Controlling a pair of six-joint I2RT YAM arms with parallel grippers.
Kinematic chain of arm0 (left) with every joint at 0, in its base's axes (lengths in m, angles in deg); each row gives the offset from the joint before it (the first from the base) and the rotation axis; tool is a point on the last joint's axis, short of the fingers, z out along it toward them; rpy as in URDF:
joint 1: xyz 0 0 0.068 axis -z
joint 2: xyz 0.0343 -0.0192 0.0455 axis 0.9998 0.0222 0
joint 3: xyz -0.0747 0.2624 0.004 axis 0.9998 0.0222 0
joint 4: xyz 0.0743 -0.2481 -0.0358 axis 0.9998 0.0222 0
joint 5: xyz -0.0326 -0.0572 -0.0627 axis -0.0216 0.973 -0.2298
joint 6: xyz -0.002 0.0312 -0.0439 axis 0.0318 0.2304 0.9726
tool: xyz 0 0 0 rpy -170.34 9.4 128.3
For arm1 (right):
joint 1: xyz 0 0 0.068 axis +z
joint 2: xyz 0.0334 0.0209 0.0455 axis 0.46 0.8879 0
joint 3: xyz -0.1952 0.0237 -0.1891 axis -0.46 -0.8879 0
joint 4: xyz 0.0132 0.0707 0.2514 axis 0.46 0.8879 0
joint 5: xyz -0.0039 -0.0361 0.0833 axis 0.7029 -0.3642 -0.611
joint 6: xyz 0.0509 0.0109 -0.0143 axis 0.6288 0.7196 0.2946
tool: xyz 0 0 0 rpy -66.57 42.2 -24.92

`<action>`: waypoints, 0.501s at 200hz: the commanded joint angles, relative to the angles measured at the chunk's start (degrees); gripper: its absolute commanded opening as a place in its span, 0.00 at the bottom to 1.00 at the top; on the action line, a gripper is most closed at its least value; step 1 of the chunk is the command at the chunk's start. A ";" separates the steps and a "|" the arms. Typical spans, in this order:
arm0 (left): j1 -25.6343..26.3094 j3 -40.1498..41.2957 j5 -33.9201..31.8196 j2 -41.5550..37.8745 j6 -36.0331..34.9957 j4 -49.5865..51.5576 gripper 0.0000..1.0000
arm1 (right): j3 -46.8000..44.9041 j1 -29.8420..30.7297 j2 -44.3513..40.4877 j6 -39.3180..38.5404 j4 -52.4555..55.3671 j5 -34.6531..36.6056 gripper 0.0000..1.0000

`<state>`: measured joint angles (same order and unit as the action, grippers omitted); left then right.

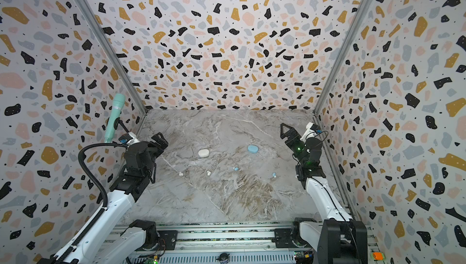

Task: Insert wireless bluetooth earbuds into charging case
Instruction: Move the charging case to the center of the table.

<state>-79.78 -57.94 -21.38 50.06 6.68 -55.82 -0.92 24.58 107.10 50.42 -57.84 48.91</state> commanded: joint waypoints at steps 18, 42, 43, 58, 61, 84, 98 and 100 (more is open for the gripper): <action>1.50 -2.88 4.85 6.27 0.11 4.02 1.00 | 5.54 2.39 -4.74 -10.31 13.46 3.55 0.99; 5.12 -5.07 2.72 9.78 -0.46 6.95 1.00 | 11.08 12.83 -3.52 -20.45 25.67 19.61 0.99; 5.16 -5.13 2.78 9.96 -0.49 7.02 1.00 | 11.28 13.14 -3.48 -20.66 25.86 19.91 0.99; 6.46 -6.24 3.35 12.19 -0.38 8.17 1.00 | 12.20 18.19 -2.26 -22.70 28.48 24.54 0.99; 6.68 -6.51 3.36 12.62 -0.50 8.65 1.00 | 12.50 18.99 -1.89 -22.97 29.19 25.22 0.99; 8.83 -9.22 3.45 15.23 -1.29 11.44 1.00 | 14.49 22.65 1.57 -23.60 34.06 27.16 0.99; 10.28 -11.05 3.21 17.17 -1.64 13.21 1.00 | 14.59 24.15 2.79 -23.90 35.04 26.22 0.99; 10.45 -11.32 3.12 17.48 -1.71 13.53 1.00 | 14.57 24.38 2.86 -23.98 35.17 26.28 0.99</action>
<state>-71.34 -65.61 -18.56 65.38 6.39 -45.74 12.28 46.96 108.11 29.96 -30.74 70.94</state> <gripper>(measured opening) 0.997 0.989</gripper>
